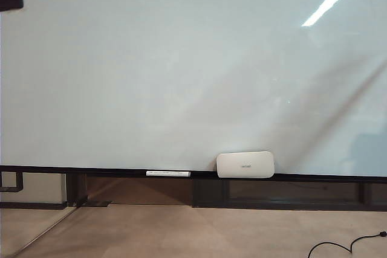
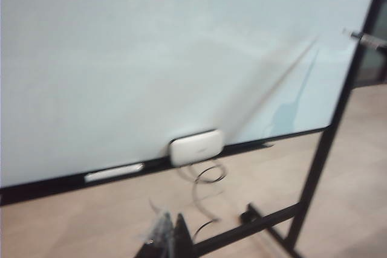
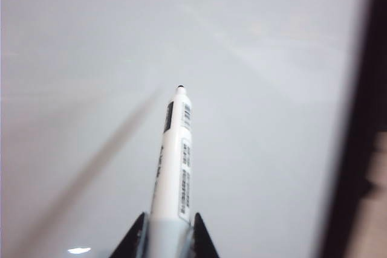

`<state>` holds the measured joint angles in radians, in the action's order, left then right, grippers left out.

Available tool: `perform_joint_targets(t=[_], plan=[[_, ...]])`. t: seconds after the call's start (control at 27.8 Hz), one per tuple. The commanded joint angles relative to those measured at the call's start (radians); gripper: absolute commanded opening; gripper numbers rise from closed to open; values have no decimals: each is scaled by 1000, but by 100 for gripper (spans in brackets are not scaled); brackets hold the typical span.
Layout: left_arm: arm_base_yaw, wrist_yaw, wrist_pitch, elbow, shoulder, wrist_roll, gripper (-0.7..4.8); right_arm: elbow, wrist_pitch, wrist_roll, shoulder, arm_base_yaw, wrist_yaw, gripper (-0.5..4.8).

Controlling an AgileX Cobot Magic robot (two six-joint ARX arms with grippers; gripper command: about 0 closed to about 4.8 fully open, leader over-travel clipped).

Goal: Reach to the right to find the marker pen, pick it up, and write the number 14 on the whiteboard.

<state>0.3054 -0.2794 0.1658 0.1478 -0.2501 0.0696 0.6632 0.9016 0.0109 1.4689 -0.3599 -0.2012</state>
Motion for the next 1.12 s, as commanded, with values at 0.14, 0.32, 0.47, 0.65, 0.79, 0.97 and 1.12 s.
perform_joint_targets(t=[0.14, 0.32, 0.47, 0.65, 0.79, 0.97, 1.12], plan=[[0, 82, -60, 3, 24, -62, -6, -2, -15, 18, -65, 234, 1, -2], [0, 114, 24, 3, 24, -97, -6, 10, -16, 27, -63, 420, 11, -2], [0, 190, 65, 3, 24, -126, -6, 31, -19, 24, -51, 538, 29, -2], [0, 204, 56, 32, 24, -150, -6, 105, -40, 24, -10, 628, 28, -2], [0, 206, 53, 61, 24, -170, -6, 180, -46, 24, 19, 668, 27, -2], [0, 203, 50, 89, 24, -165, -6, 293, -105, 23, 64, 688, 20, -2], [0, 145, 35, 107, 24, -163, -6, 366, -145, 23, 94, 691, 20, -2]])
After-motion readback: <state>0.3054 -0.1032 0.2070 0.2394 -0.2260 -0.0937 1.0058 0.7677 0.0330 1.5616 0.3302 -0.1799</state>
